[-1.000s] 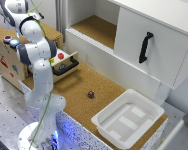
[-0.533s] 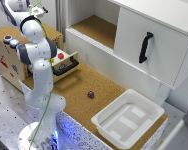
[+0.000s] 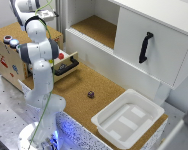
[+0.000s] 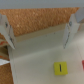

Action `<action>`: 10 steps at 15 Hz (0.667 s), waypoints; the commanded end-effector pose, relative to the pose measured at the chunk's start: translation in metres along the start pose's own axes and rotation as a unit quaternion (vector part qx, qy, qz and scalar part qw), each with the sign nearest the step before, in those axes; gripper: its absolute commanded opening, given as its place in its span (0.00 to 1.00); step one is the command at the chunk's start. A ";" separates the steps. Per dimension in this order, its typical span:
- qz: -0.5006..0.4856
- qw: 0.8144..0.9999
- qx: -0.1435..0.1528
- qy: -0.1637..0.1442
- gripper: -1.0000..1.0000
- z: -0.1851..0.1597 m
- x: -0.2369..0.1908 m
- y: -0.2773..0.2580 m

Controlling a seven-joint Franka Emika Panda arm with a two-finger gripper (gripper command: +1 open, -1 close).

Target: Turn on the blue light

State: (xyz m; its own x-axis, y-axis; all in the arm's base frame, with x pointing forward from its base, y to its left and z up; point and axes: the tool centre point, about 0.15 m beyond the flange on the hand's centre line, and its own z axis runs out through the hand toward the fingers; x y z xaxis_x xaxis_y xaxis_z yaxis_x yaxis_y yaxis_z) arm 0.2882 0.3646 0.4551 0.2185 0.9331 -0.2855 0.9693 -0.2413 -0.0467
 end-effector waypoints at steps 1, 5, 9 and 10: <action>0.001 0.992 -0.014 0.129 1.00 0.088 -0.048 0.009; -0.015 0.990 -0.013 0.136 1.00 0.124 -0.031 0.016; -0.028 0.988 -0.038 0.150 1.00 0.139 -0.018 0.033; -0.024 0.986 -0.042 0.158 1.00 0.141 -0.017 0.038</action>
State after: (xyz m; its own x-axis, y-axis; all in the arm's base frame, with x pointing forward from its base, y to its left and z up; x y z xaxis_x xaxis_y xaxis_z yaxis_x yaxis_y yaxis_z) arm 0.3003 0.3178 0.3528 0.1995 0.9718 -0.1257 0.9780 -0.2054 -0.0357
